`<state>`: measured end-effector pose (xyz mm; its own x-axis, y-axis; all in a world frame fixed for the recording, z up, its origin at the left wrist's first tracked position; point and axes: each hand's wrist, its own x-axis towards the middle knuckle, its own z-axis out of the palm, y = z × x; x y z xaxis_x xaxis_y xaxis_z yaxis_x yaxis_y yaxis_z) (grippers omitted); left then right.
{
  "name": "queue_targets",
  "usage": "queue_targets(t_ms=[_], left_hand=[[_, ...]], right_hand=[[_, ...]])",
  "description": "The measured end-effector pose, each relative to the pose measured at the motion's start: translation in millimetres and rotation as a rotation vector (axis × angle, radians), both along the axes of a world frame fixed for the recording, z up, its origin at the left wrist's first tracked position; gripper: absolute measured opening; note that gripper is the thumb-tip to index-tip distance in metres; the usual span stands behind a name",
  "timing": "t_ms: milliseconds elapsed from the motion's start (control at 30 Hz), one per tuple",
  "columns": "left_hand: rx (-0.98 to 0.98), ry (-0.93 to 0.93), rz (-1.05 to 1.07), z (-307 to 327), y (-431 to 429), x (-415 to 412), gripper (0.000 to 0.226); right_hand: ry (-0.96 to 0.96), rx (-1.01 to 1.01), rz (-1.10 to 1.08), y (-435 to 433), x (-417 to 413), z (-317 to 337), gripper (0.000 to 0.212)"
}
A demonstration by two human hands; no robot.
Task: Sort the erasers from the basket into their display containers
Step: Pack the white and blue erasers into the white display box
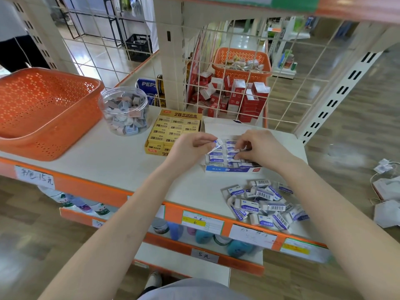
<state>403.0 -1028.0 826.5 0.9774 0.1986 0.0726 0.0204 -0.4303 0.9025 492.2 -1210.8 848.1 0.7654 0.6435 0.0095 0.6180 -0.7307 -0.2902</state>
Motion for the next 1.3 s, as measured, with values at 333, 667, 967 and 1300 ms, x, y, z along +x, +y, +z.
queue_targets(t_ms=[333,667,967,1300], left_hand=[[0.012,0.006,-0.012,0,2,-2,0.02],[0.052,-0.009,-0.002,1,0,-4,0.022],[0.045,-0.011,0.003,-2,0,-2,0.022],[0.03,-0.028,-0.009,-5,1,-2,0.021]], right_hand=[[0.001,-0.018,0.082,-16,11,-5,0.023],[0.018,0.009,0.043,-22,12,-5,0.038],[-0.003,0.132,-0.073,-15,9,-12,0.03],[-0.014,0.027,-0.017,-27,13,-5,0.025]])
